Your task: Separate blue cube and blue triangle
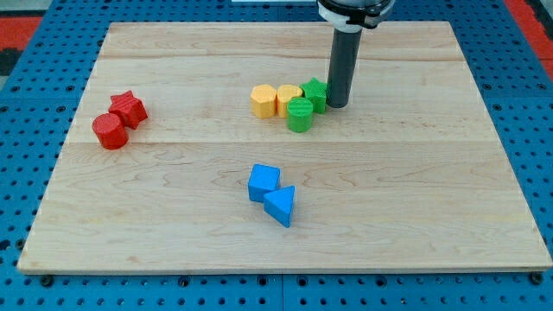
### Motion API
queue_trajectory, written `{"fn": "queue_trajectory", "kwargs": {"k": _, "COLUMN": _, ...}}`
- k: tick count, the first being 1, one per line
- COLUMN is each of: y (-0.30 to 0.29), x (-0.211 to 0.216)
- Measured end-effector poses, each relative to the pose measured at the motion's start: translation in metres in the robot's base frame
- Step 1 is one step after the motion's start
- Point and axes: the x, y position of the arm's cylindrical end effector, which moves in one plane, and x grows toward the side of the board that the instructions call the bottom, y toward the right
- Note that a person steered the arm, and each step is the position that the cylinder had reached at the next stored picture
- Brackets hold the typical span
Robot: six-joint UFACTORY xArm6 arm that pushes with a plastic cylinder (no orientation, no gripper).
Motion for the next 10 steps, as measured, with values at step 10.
{"fn": "queue_trajectory", "kwargs": {"k": 10, "y": -0.073, "x": 0.187}}
